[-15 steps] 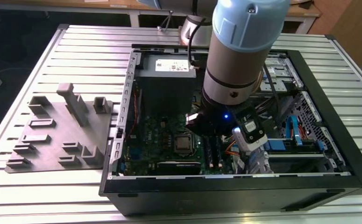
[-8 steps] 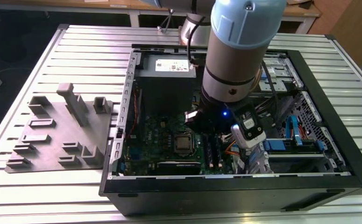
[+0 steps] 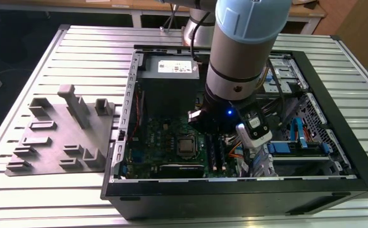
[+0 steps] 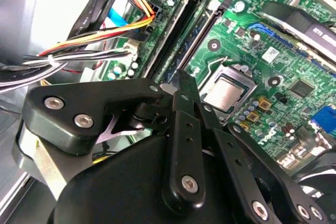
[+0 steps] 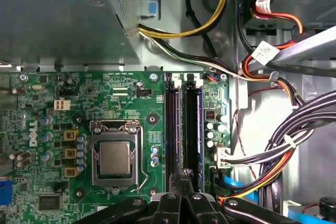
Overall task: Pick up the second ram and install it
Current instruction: 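Press down the second ram until it locks into place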
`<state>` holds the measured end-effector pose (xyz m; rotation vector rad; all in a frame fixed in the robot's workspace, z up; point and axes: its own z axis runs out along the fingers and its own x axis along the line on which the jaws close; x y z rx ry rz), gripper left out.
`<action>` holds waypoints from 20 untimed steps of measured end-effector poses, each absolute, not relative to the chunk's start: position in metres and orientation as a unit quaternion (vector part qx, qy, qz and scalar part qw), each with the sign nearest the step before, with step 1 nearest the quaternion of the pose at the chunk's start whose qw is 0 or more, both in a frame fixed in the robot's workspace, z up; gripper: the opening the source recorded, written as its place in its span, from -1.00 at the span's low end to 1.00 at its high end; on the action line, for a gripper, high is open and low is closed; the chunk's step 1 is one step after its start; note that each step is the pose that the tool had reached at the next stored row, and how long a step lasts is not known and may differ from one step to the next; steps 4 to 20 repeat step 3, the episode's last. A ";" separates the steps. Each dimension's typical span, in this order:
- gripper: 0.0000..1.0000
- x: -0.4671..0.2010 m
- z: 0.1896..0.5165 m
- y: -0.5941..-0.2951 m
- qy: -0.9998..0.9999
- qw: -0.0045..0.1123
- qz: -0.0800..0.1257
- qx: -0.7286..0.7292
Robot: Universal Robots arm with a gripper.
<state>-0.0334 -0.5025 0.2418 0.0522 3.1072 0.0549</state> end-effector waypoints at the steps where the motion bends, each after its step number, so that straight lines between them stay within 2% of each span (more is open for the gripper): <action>1: -0.86 -0.033 0.242 -0.502 1.000 0.017 0.018 0.017; 20: -0.86 -0.033 0.242 -0.502 1.000 0.017 0.018 0.017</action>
